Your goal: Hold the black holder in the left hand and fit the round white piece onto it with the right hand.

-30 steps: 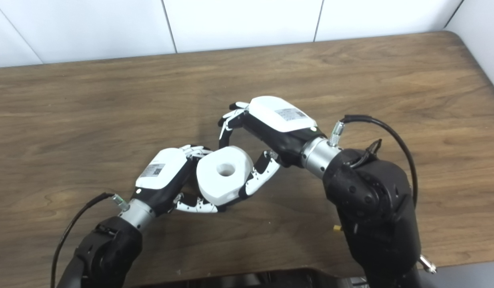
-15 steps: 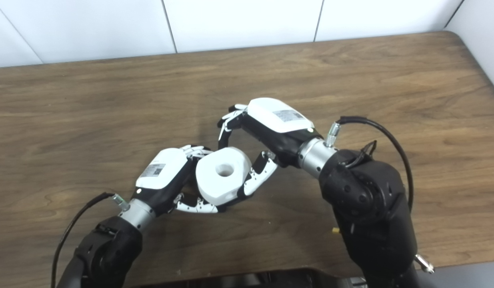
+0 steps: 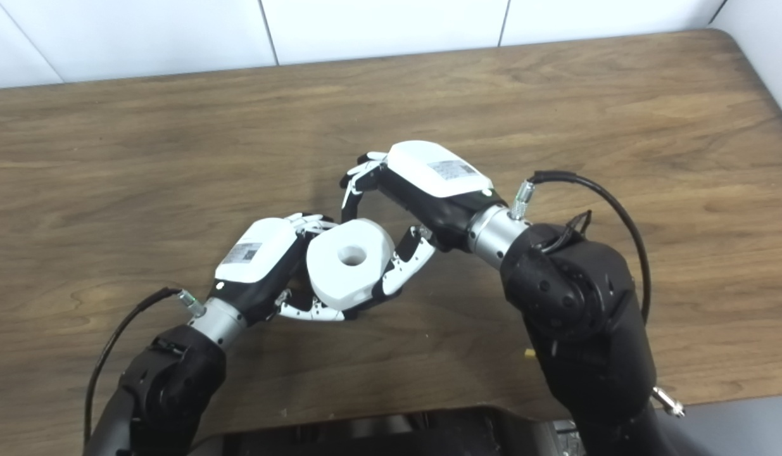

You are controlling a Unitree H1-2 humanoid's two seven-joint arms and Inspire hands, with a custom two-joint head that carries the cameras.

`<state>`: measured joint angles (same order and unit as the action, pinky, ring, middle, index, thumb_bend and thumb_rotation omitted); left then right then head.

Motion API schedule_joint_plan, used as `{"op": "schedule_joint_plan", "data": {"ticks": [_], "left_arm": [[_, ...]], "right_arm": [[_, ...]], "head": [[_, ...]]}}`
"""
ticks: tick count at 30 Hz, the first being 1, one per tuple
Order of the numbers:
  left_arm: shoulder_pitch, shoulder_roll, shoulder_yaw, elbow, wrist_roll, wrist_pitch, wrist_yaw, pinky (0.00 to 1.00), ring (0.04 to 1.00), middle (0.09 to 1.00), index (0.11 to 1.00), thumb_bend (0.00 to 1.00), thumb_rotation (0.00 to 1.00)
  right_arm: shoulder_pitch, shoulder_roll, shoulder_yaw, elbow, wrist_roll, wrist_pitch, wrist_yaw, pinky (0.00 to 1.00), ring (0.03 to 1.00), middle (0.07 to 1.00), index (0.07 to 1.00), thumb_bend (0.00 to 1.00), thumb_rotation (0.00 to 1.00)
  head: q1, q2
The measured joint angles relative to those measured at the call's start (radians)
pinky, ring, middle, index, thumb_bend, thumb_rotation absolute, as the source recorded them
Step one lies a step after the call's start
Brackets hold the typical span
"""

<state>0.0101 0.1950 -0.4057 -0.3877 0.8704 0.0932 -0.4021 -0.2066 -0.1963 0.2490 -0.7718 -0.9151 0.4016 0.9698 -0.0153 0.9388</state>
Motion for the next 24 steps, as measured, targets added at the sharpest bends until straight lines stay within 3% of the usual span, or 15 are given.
{"op": "schedule_joint_plan", "data": {"ticks": [24], "left_arm": [[-0.005, 0.002, 0.006, -0.009, -0.001, 0.006, -0.022, 0.91, 0.866, 0.797, 0.487, 0.52, 0.05]], "right_arm": [[-0.002, -0.021, -0.001, -0.004, 0.011, 0.025, 0.005, 0.9, 0.936, 0.818, 0.483, 0.52, 0.14]], "head": [[-0.012, 0.005]]}}
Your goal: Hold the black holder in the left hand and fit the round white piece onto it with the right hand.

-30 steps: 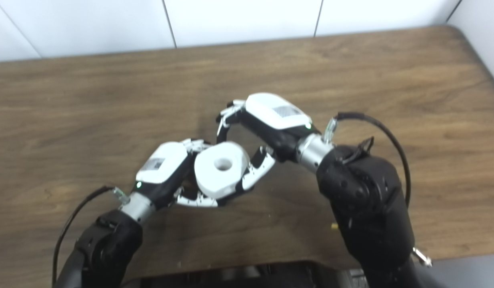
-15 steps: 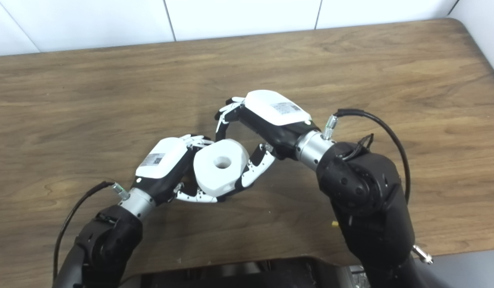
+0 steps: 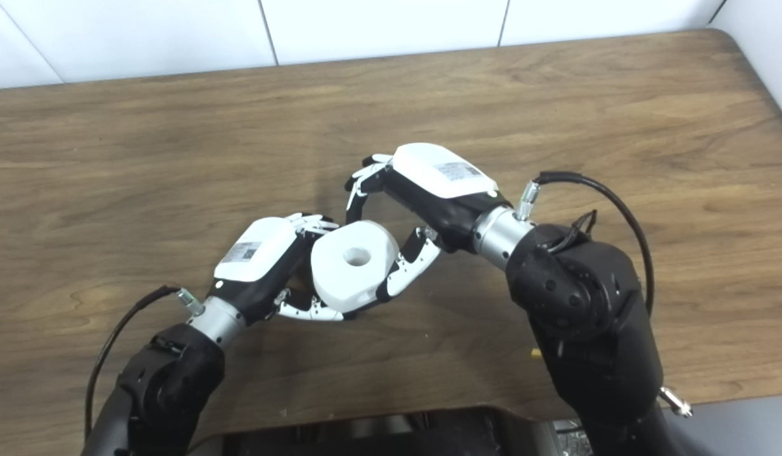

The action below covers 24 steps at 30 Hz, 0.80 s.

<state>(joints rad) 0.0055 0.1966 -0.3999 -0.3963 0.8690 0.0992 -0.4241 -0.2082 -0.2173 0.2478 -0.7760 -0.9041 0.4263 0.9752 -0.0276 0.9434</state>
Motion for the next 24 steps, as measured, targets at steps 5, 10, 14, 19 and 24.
{"op": "schedule_joint_plan", "data": {"ticks": [5, 10, 14, 19, 24], "left_arm": [[-0.001, 0.0, 0.002, 0.0, 0.0, -0.001, -0.002, 0.91, 0.865, 0.797, 0.487, 0.52, 0.05], [-0.001, 0.0, 0.003, 0.0, 0.0, -0.001, -0.002, 0.91, 0.863, 0.796, 0.487, 0.52, 0.05], [-0.002, 0.001, 0.003, 0.0, -0.001, -0.002, -0.002, 0.91, 0.862, 0.793, 0.487, 0.52, 0.05], [-0.002, 0.005, 0.006, 0.0, -0.005, -0.004, -0.001, 0.91, 0.862, 0.793, 0.487, 0.52, 0.05], [-0.002, 0.005, 0.006, 0.0, -0.005, -0.004, -0.001, 0.91, 0.861, 0.792, 0.487, 0.52, 0.05]], "right_arm": [[0.0, 0.0, 0.001, 0.001, 0.002, -0.001, -0.003, 0.89, 0.933, 0.822, 0.484, 0.52, 0.14], [0.0, 0.001, 0.005, 0.003, 0.0, 0.0, -0.006, 0.91, 0.951, 0.827, 0.484, 0.52, 0.14], [0.0, 0.007, 0.021, 0.003, -0.004, -0.004, -0.015, 0.89, 0.943, 0.823, 0.484, 0.52, 0.14], [0.0, 0.011, 0.038, 0.009, -0.006, -0.009, -0.037, 0.89, 0.944, 0.828, 0.484, 0.52, 0.14], [0.0, 0.012, 0.045, 0.016, -0.006, -0.027, -0.059, 0.88, 0.945, 0.82, 0.484, 0.52, 0.14]], "head": [[-0.005, -0.002], [-0.005, -0.002], [-0.005, -0.006], [-0.006, -0.006], [-0.006, -0.006]]}}
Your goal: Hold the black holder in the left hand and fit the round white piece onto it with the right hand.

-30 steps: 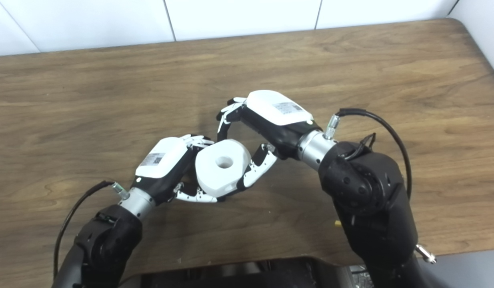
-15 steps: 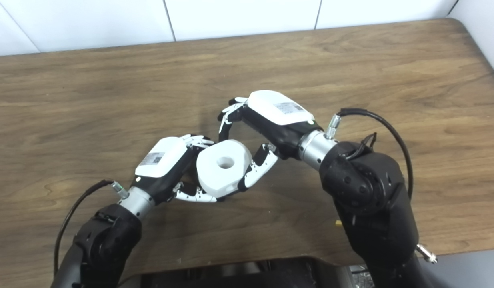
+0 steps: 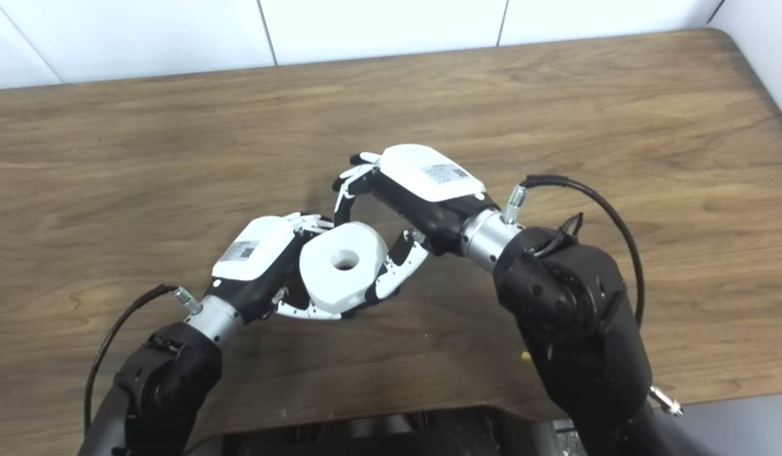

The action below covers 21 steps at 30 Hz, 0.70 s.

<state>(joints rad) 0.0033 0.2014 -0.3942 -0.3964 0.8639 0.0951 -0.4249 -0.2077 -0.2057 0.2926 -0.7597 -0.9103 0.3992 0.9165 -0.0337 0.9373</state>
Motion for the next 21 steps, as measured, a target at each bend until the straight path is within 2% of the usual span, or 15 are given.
{"op": "schedule_joint_plan", "data": {"ticks": [21], "left_arm": [[-0.001, 0.0, 0.0, 0.0, 0.0, 0.0, -0.001, 0.9, 0.857, 0.794, 0.487, 0.52, 0.05]], "right_arm": [[0.0, -0.023, -0.016, 0.001, 0.006, -0.007, -0.006, 0.87, 0.946, 0.819, 0.484, 0.52, 0.13]], "head": [[-0.008, 0.011]]}}
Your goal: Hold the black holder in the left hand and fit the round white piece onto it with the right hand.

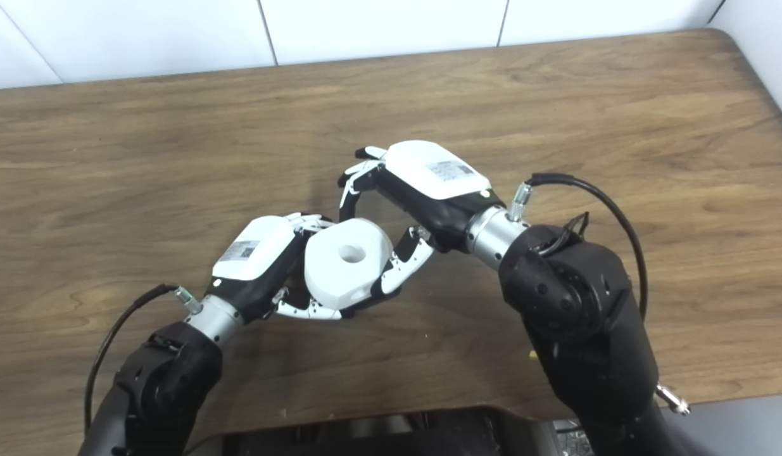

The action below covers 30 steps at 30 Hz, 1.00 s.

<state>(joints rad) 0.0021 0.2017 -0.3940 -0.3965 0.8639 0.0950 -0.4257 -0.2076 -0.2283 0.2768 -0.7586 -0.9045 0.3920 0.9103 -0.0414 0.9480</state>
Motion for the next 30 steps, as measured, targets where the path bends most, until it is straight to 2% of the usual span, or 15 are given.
{"op": "schedule_joint_plan", "data": {"ticks": [10, 30], "left_arm": [[-0.004, 0.002, 0.003, -0.001, -0.003, 0.0, -0.007, 0.9, 0.851, 0.79, 0.487, 0.52, 0.05], [-0.004, 0.003, 0.004, -0.001, -0.005, -0.002, -0.006, 0.91, 0.859, 0.796, 0.487, 0.52, 0.05]], "right_arm": [[0.0, -0.031, -0.006, -0.002, 0.004, 0.0, 0.0, 0.86, 0.942, 0.813, 0.484, 0.52, 0.13], [-0.001, -0.028, -0.006, -0.003, 0.004, 0.002, 0.003, 0.81, 0.938, 0.816, 0.483, 0.52, 0.13]], "head": [[-0.005, 0.005], [-0.005, 0.0]]}}
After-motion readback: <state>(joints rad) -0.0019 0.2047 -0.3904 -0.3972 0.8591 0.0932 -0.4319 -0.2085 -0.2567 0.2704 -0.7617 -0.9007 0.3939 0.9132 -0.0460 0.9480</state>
